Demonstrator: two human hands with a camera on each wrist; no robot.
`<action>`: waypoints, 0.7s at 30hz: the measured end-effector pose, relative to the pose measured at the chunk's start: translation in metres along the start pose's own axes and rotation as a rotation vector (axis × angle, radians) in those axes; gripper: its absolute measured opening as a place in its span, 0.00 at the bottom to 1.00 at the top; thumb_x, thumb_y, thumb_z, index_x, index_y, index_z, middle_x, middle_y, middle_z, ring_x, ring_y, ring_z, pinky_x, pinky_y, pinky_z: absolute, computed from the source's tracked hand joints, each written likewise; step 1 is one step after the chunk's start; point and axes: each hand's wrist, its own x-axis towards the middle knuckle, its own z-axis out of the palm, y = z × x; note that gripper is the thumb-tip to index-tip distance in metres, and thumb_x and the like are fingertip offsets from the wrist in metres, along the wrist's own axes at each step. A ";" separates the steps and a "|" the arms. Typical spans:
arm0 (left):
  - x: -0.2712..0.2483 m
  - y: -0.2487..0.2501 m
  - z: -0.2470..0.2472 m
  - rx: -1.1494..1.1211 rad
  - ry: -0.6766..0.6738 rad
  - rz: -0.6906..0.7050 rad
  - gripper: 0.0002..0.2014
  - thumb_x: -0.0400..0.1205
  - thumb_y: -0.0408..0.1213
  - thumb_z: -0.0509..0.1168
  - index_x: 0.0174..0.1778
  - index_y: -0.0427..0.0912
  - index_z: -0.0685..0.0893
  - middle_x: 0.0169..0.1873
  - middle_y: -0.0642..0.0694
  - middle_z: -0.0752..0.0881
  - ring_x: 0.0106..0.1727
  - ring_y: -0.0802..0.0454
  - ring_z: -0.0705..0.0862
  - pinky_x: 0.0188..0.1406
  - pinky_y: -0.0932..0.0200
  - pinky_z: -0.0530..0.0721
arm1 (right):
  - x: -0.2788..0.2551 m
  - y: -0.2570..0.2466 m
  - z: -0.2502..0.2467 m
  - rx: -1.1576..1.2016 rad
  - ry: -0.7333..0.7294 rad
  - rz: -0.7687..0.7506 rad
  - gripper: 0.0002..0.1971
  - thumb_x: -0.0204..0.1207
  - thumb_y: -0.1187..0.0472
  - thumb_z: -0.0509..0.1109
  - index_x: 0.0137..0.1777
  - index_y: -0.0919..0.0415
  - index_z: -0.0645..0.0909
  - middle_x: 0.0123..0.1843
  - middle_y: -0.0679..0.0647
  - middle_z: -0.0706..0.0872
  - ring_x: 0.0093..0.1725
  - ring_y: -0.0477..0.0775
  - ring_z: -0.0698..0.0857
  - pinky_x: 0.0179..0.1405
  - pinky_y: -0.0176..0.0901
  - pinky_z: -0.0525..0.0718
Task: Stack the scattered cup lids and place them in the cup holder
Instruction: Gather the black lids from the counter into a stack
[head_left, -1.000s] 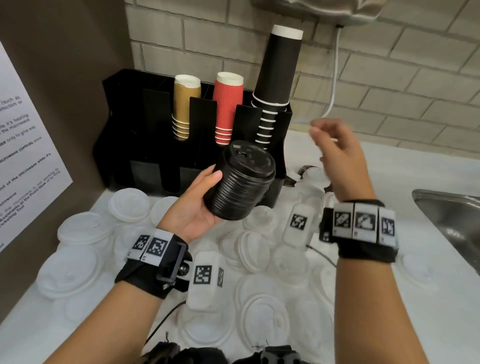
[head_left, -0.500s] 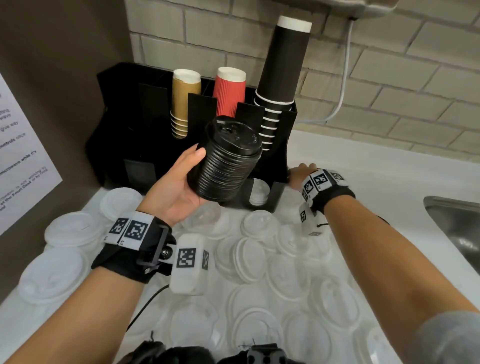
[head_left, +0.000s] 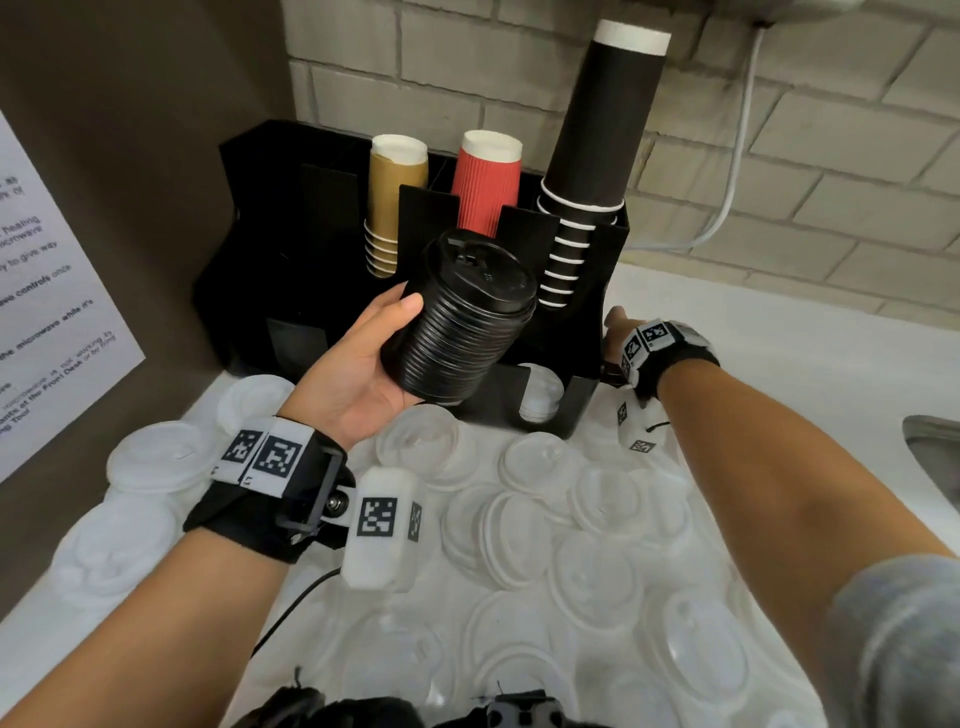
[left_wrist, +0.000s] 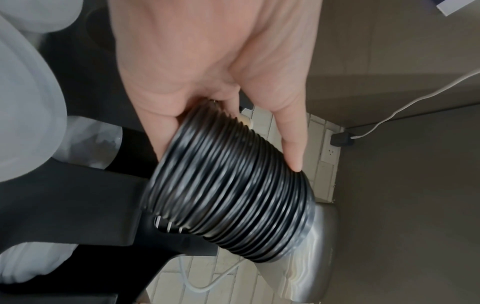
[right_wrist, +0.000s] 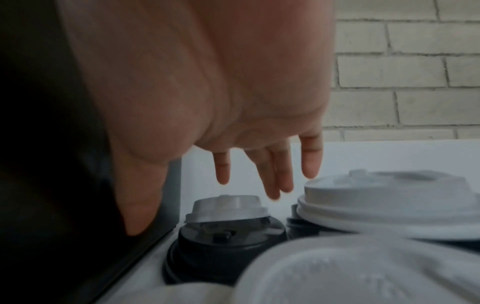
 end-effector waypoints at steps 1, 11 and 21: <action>0.001 0.001 0.000 0.003 0.003 -0.001 0.33 0.78 0.43 0.63 0.81 0.44 0.67 0.76 0.36 0.74 0.75 0.37 0.76 0.57 0.39 0.87 | 0.002 0.000 0.000 -0.044 -0.025 -0.024 0.30 0.78 0.52 0.67 0.77 0.54 0.59 0.71 0.62 0.74 0.63 0.65 0.80 0.54 0.55 0.77; 0.005 0.000 -0.003 -0.020 0.036 -0.004 0.34 0.76 0.43 0.65 0.81 0.45 0.68 0.75 0.39 0.77 0.73 0.40 0.79 0.56 0.41 0.88 | 0.008 0.003 0.001 0.166 0.008 -0.067 0.37 0.76 0.60 0.71 0.80 0.62 0.56 0.74 0.67 0.73 0.68 0.68 0.77 0.62 0.57 0.74; 0.000 -0.016 -0.002 -0.065 -0.056 -0.009 0.23 0.75 0.44 0.70 0.67 0.47 0.80 0.66 0.42 0.84 0.68 0.41 0.83 0.51 0.40 0.88 | -0.092 0.029 -0.063 0.241 -0.052 -0.024 0.34 0.63 0.42 0.73 0.70 0.46 0.69 0.48 0.51 0.81 0.45 0.51 0.81 0.35 0.42 0.75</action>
